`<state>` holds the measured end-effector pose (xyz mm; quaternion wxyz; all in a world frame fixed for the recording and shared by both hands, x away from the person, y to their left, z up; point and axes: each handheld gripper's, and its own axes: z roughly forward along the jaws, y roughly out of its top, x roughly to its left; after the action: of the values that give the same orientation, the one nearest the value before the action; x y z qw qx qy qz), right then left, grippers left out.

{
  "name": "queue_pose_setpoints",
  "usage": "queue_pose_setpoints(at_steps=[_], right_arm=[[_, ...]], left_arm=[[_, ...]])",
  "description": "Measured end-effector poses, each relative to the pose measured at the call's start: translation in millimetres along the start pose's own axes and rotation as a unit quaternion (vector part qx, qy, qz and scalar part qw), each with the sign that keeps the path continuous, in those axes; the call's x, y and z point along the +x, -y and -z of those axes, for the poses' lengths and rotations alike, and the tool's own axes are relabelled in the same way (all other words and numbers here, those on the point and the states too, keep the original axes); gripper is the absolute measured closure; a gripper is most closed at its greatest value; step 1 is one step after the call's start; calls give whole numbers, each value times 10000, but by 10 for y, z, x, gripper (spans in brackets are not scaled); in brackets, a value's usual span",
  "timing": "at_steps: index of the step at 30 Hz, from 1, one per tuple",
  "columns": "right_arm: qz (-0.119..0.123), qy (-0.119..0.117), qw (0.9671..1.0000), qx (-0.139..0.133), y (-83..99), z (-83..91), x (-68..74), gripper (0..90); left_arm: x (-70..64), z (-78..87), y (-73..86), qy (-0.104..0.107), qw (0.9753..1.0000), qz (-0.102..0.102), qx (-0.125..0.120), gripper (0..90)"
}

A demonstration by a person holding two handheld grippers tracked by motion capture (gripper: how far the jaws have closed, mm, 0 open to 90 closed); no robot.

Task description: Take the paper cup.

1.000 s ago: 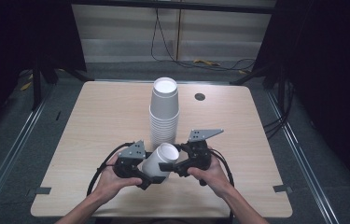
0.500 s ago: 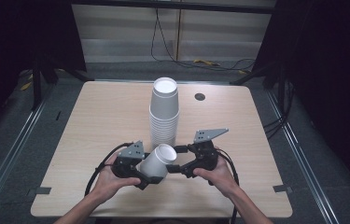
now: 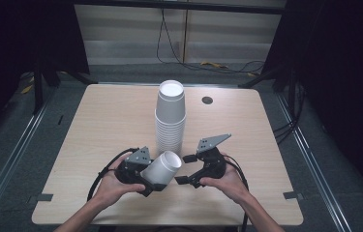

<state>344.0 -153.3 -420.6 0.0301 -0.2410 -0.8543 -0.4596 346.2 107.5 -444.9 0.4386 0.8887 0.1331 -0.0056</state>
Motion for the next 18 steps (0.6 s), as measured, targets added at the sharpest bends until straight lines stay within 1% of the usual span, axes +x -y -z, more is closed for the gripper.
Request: queue_pose_setpoints(at_steps=[1, 2, 3, 5, 7, 10, 12, 13, 14, 15, 16, 18], right_arm=[[8, -10, 10000, 15, -2, -5, -1, 145], [32, 6, 10000, 54, -4, -7, -4, 145], [50, 37, 9999, 96, -6, -7, -4, 145], [99, 19, 9998, 146, -8, -10, -6, 142], [114, 54, 9998, 160, -11, -9, -4, 139], [204, 138, 9992, 325, -28, -7, 14, 140], [250, 106, 9989, 393, -34, -11, 20, 141], [271, 111, 9986, 437, -37, -15, 25, 141], [285, 121, 9983, 485, -38, -20, 33, 141], [322, 90, 9981, 517, -36, -29, 36, 142], [337, 99, 9977, 585, -36, -38, 48, 146], [425, 83, 9962, 753, -37, -58, 67, 164]], left_arm=[[-4, -4, -5, 6, 10000, -27, 23, 156], [-8, -1, -15, -1, 9999, -78, 107, 156], [-17, -7, -21, -6, 9999, -69, 89, 156], [-16, 4, -34, -19, 9997, -144, 187, 156], [-16, 8, -38, -15, 9997, -158, 211, 156], [-25, -12, -26, 0, 9995, -143, 278, 156], [-41, -36, -20, 18, 9992, -185, 357, 156], [-52, -43, -20, -13, 9991, -178, 390, 156], [-50, -45, -24, -19, 9988, -218, 442, 156], [-56, -52, -27, -13, 9988, -192, 456, 156], [-53, -50, -35, -24, 9983, -257, 526, 156], [-65, -64, -35, 3, 9985, -218, 496, 156]])
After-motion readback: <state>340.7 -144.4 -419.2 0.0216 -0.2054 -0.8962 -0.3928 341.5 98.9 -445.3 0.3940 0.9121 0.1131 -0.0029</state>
